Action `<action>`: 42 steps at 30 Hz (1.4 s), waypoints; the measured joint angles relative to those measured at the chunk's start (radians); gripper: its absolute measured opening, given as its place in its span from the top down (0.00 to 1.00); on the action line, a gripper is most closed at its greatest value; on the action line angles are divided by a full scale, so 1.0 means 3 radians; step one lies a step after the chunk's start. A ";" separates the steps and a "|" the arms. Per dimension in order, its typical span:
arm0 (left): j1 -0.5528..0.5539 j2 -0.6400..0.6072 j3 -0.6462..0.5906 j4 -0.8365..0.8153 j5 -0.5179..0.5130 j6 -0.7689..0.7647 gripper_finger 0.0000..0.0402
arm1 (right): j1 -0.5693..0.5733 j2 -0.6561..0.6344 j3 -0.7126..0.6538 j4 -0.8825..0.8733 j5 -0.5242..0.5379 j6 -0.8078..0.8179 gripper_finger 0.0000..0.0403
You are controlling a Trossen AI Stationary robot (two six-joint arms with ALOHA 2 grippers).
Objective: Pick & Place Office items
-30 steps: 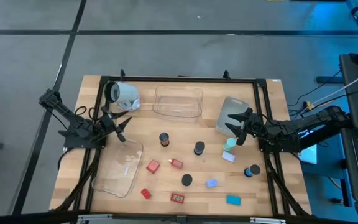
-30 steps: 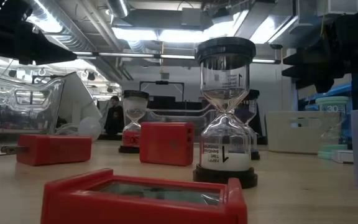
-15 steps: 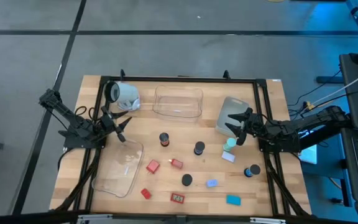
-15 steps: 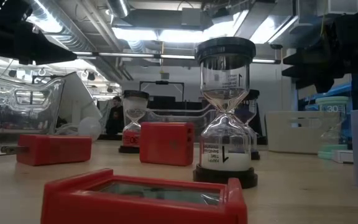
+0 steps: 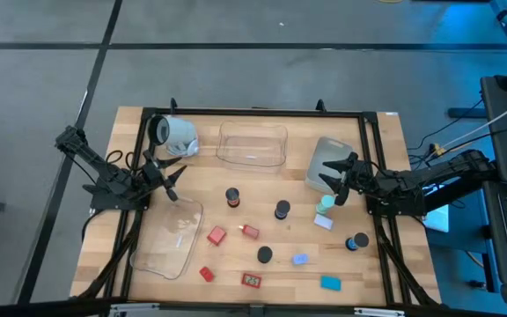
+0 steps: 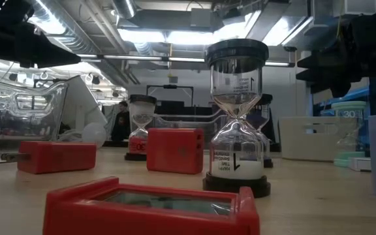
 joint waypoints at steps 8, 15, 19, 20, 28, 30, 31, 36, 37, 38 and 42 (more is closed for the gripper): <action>0.0000 0.0000 0.0001 0.0026 0.0000 0.0000 0.64 | 0.0000 0.0001 0.0000 0.0027 0.0010 0.0000 0.41; 0.0000 0.0000 0.0001 0.0025 -0.0057 0.0000 0.64 | -0.0001 0.0001 0.0000 0.0176 0.0232 0.0108 0.40; 0.0000 0.0000 0.0001 0.0025 -0.0145 0.0000 0.64 | -0.0001 0.0001 0.0059 0.0209 0.0200 0.0275 0.35; 0.0000 0.0000 0.0001 0.0024 -0.0184 0.0000 0.64 | -0.0001 0.0001 0.0101 0.0195 0.0149 0.0307 0.32; 0.0000 0.0000 0.0000 -0.0002 -0.0381 0.0001 0.64 | -0.0001 0.0117 0.0779 -0.0623 -0.0106 0.0435 0.16; 0.0000 0.0000 0.0001 -0.0002 -0.0397 0.0001 0.64 | -0.0001 0.0272 0.1058 -0.1124 -0.0106 0.0447 0.16; 0.0000 0.0000 0.0000 -0.0002 -0.0397 0.0001 0.64 | -0.0001 0.0357 0.1178 -0.1368 -0.0111 0.0472 0.16; 0.0000 0.0000 0.0001 -0.0003 -0.0397 0.0001 0.64 | -0.0001 0.0840 0.1665 -0.2312 -0.0618 0.0950 0.19; 0.0000 0.0000 0.0000 -0.0003 -0.0397 0.0001 0.64 | 0.0000 0.0943 0.1724 -0.2394 -0.0804 0.1071 0.19; 0.0000 -0.0001 0.0001 -0.0003 -0.0397 0.0001 0.64 | 0.0001 0.1048 0.1769 -0.2414 -0.0983 0.1163 0.19; 0.0000 0.0000 0.0000 -0.0004 -0.0397 0.0001 0.64 | 0.0028 0.1444 0.1848 -0.2425 -0.1417 0.1318 0.20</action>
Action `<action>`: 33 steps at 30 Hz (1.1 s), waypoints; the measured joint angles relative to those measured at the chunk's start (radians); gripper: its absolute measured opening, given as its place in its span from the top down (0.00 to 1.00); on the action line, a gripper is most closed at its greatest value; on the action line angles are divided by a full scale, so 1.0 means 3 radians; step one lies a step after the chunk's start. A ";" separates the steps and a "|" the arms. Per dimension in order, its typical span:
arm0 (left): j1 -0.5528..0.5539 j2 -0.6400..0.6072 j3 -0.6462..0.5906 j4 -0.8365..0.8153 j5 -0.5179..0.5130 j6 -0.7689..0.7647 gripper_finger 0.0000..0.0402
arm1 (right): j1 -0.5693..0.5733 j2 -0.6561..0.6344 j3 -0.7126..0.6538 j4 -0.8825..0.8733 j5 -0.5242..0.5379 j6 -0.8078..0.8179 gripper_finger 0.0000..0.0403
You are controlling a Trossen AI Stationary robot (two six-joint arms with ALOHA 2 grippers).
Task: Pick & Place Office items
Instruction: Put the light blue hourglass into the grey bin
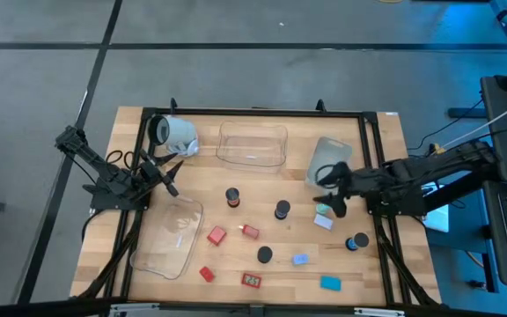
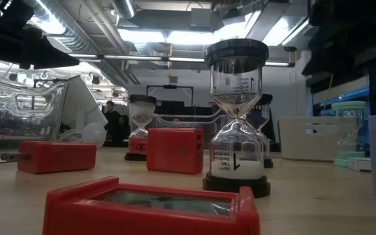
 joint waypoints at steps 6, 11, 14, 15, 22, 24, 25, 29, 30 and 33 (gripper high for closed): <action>0.0000 -0.0001 0.0000 -0.0096 -0.0001 -0.0003 0.64 | 0.0044 0.0437 0.0070 -0.0098 -0.0243 -0.0028 0.20; 0.0000 -0.0001 0.0001 -0.0110 -0.0002 -0.0011 0.64 | 0.0044 0.0621 0.0220 -0.0427 -0.0297 -0.0016 0.20; 0.0000 -0.0001 0.0000 -0.0111 -0.0002 -0.0026 0.64 | 0.0045 0.0674 0.0283 -0.0674 -0.0297 -0.0028 0.20; 0.0000 -0.0001 0.0000 -0.0115 -0.0001 -0.0055 0.64 | 0.0044 0.0693 0.0293 -0.0733 -0.0297 -0.0027 0.20; 0.0000 0.0000 0.0000 -0.0358 -0.0001 -0.0310 0.64 | 0.0045 0.0782 0.0294 -0.1138 -0.0297 -0.0014 0.20; 0.0000 0.0000 0.0000 -0.0381 -0.0001 -0.0354 0.64 | 0.0044 0.0806 0.0294 -0.1158 -0.0297 -0.0015 0.20; 0.0000 -0.0001 0.0000 -0.0399 -0.0001 -0.0355 0.64 | 0.0044 0.0808 0.0294 -0.1154 -0.0297 -0.0016 0.20; 0.0000 -0.0001 0.0001 -0.0418 -0.0001 -0.0355 0.64 | 0.0044 0.0814 0.0294 -0.1151 -0.0294 -0.0017 0.20; 0.0000 0.0000 0.0000 -0.0429 0.0000 -0.0357 0.64 | 0.0044 0.0814 0.0294 -0.1155 -0.0294 -0.0017 0.20; 0.0000 -0.0001 0.0000 -0.0429 0.0000 -0.0356 0.64 | 0.0045 0.0814 0.0294 -0.1203 -0.0271 -0.0017 0.20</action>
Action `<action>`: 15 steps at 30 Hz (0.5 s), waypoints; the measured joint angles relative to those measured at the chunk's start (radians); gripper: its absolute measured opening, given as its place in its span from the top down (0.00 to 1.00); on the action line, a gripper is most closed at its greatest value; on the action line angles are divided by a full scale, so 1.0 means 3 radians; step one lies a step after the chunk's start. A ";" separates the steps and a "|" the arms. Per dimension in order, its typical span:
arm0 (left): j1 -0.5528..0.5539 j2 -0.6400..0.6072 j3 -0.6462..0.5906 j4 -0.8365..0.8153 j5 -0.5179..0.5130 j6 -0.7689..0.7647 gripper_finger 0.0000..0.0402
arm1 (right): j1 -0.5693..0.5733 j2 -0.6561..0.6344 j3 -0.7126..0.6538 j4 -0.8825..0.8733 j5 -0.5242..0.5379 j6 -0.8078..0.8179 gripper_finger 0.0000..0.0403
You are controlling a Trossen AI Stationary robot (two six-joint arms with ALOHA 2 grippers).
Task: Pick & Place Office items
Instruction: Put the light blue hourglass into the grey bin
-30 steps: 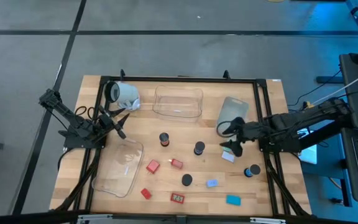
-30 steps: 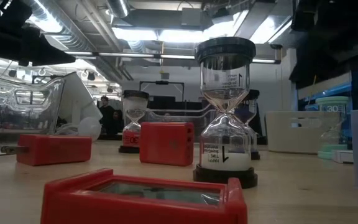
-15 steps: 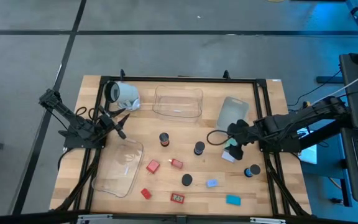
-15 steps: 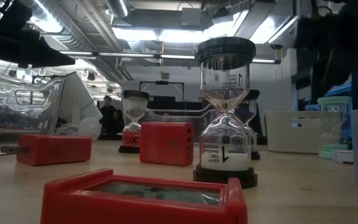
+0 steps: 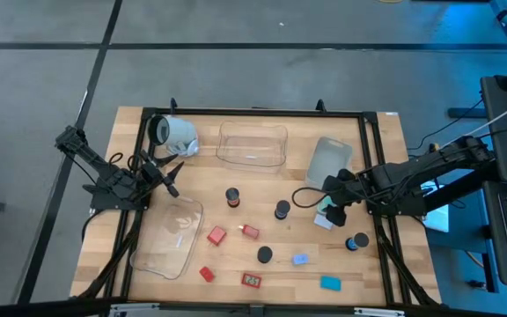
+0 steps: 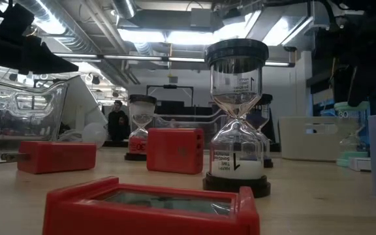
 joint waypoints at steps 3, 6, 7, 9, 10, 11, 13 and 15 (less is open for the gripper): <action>0.0000 0.0000 0.0000 -0.0005 0.0000 0.0000 0.64 | 0.0000 0.0000 0.0000 -0.0105 0.0005 0.0005 0.20; 0.0000 0.0000 0.0000 -0.0009 0.0000 0.0001 0.64 | 0.0000 0.0000 0.0000 -0.0142 0.0055 0.0011 0.20; 0.0000 0.0000 0.0000 -0.0009 0.0000 0.0001 0.64 | 0.0000 0.0000 0.0000 -0.0142 0.0101 0.0012 0.20; 0.0000 0.0000 0.0000 -0.0010 0.0000 0.0001 0.64 | 0.0000 0.0000 0.0000 -0.0143 0.0175 0.0012 0.20; 0.0000 0.0000 0.0000 -0.0010 0.0000 0.0001 0.64 | 0.0000 0.0000 0.0000 -0.0143 0.0202 0.0010 0.20; 0.0000 0.0000 0.0000 -0.0010 0.0000 0.0001 0.64 | 0.0000 0.0000 0.0000 -0.0144 0.0206 0.0010 0.20; 0.0000 0.0000 0.0000 -0.0010 0.0000 0.0003 0.64 | 0.0000 0.0000 0.0000 -0.0145 0.0192 0.0010 0.21; 0.0000 0.0000 0.0001 -0.0012 0.0000 0.0003 0.64 | 0.0000 0.0000 0.0000 -0.0146 0.0187 -0.0001 0.24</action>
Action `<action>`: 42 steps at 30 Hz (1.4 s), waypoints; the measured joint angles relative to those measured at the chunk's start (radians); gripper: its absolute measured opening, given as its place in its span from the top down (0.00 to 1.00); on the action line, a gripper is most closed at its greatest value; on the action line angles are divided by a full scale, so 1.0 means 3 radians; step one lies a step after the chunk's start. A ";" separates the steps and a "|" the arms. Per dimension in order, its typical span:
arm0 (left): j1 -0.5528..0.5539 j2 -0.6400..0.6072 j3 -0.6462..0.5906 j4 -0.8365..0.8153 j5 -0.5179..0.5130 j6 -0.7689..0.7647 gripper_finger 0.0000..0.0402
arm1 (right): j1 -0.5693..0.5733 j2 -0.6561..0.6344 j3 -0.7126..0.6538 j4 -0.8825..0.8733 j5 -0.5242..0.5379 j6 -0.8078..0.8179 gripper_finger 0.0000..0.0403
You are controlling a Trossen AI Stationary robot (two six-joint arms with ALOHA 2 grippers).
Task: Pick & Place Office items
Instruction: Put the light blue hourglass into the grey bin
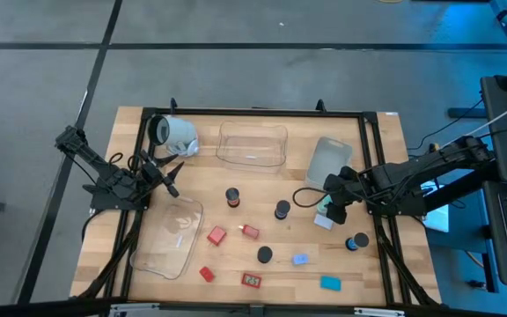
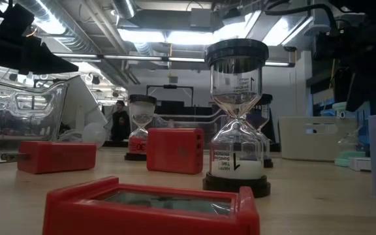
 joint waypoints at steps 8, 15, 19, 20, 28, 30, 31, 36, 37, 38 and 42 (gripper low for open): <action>0.0001 0.0000 -0.0001 -0.0015 0.0000 0.0002 0.64 | 0.0000 0.0000 0.0000 -0.0008 -0.0132 -0.0012 0.41; 0.0001 0.0000 -0.0001 -0.0015 0.0000 0.0003 0.64 | -0.0001 0.0000 0.0000 0.0002 -0.0243 -0.0015 0.50; 0.0000 0.0000 0.0000 -0.0015 0.0000 0.0003 0.64 | -0.0001 0.0000 0.0000 0.0002 -0.0256 -0.0016 0.46; 0.0001 0.0000 -0.0001 -0.0014 0.0000 0.0003 0.64 | -0.0001 0.0000 0.0000 0.0001 -0.0262 -0.0017 0.45; 0.0001 0.0000 -0.0001 -0.0014 0.0000 0.0004 0.64 | -0.0001 0.0000 0.0000 0.0006 -0.0262 0.0007 0.50; 0.0000 0.0000 -0.0001 -0.0014 0.0000 0.0004 0.64 | -0.0001 0.0001 0.0014 -0.0004 -0.0269 0.0015 0.50; 0.0001 0.0000 -0.0001 -0.0014 0.0000 0.0004 0.64 | 0.0000 0.0004 0.0042 -0.0019 -0.0283 0.0014 0.50; 0.0001 0.0000 -0.0001 -0.0012 0.0000 0.0004 0.64 | 0.0000 0.0004 0.0374 -0.0016 -0.0110 -0.0144 0.50; 0.0001 0.0000 0.0000 -0.0013 0.0000 0.0004 0.64 | 0.0000 0.0004 0.0471 -0.0021 -0.0050 -0.0213 0.50; 0.0001 0.0000 0.0000 -0.0013 0.0001 0.0004 0.64 | 0.0000 0.0004 0.0578 -0.0027 0.0012 -0.0288 0.50; 0.0001 0.0000 -0.0001 -0.0014 0.0001 0.0004 0.64 | -0.0002 0.0003 0.1017 -0.0237 0.0415 -0.0608 0.50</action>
